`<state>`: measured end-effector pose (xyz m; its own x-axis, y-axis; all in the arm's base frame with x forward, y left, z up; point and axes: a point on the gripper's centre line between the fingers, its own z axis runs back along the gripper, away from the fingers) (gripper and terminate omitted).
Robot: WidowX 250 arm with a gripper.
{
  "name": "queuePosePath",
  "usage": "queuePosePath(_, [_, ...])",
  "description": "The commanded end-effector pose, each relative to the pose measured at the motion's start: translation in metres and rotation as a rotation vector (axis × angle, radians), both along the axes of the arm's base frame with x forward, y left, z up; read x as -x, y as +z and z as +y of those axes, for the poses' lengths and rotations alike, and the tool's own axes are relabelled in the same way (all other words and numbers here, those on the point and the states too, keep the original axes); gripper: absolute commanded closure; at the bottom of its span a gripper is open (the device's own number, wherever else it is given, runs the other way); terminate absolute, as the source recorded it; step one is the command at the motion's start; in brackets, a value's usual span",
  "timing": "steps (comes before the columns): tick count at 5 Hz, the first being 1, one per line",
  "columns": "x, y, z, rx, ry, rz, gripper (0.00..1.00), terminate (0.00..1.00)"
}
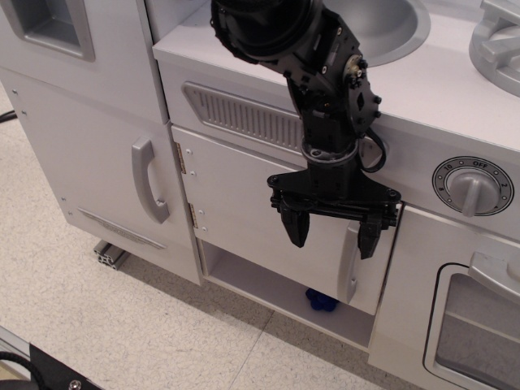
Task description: Open cabinet
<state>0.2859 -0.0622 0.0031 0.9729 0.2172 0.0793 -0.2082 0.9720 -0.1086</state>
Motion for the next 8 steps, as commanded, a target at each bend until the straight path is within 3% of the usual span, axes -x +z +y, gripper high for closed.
queuePosePath(1, [0.000,0.000,0.000,0.000,0.000,0.000,0.00,0.00])
queuePosePath(4, [0.012,-0.021,-0.011,0.009,-0.139,-0.202,0.00,0.00])
queuePosePath(6, [-0.007,-0.029,-0.021,0.003,-0.156,-0.305,0.00,0.00])
queuePosePath(8, [-0.028,-0.031,-0.022,-0.024,-0.135,-0.336,0.00,0.00])
